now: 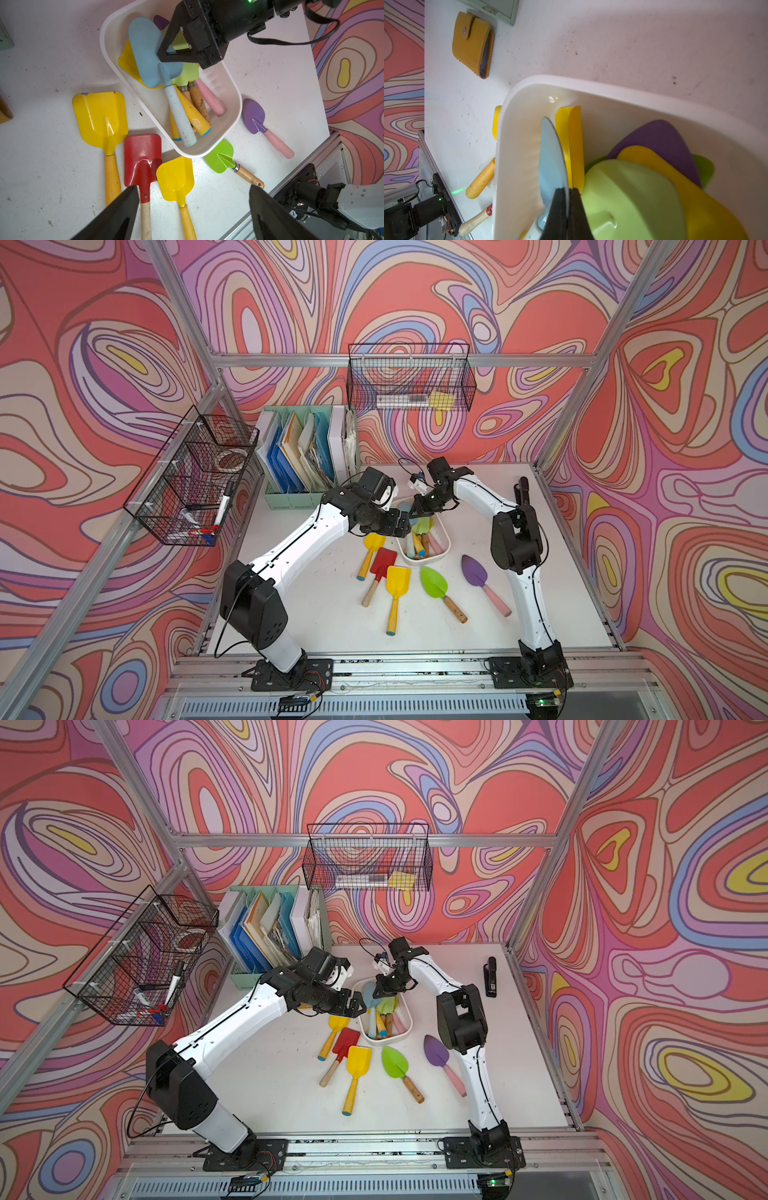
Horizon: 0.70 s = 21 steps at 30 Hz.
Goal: Put the shovel into the storage box
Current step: Place the shovel in the storage box.
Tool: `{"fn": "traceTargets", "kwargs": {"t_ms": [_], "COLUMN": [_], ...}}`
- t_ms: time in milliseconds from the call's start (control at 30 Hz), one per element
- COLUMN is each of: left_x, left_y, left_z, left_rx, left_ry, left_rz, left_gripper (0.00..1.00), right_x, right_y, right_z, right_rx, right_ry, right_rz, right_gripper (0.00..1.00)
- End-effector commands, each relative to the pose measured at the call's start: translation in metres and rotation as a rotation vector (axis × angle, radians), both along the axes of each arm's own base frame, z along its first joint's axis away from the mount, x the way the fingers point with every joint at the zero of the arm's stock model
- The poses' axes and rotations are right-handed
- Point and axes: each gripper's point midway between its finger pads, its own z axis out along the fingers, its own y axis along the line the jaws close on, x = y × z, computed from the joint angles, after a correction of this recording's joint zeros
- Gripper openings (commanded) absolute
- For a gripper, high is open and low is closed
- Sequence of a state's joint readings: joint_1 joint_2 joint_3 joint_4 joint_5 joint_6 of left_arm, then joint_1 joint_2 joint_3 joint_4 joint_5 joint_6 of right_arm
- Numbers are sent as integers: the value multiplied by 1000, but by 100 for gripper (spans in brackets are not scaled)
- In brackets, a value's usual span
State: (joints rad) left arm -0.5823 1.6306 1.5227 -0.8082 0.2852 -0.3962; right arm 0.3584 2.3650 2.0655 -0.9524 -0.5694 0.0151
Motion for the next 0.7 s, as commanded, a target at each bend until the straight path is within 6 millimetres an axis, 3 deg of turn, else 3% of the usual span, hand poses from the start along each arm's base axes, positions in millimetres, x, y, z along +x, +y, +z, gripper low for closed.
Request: {"fn": "traceTargets", "kwargs": {"t_ms": [0, 567, 667], "left_x": [-3, -2, -3], "left_y": [2, 1, 1], "left_z": [2, -1, -2], "left_rx": [14, 13, 15], "left_ry": [-10, 0, 2], "left_rz": [-10, -13, -13], "left_gripper": [89, 89, 89], "right_x": [-2, -4, -4], "right_y": [-1, 3, 5], "right_z": [-3, -12, -13], "right_rx": [-2, -20, -22], "right_ry": [11, 34, 39], "right_rz": [28, 28, 26], "right_gripper": [0, 0, 5]}}
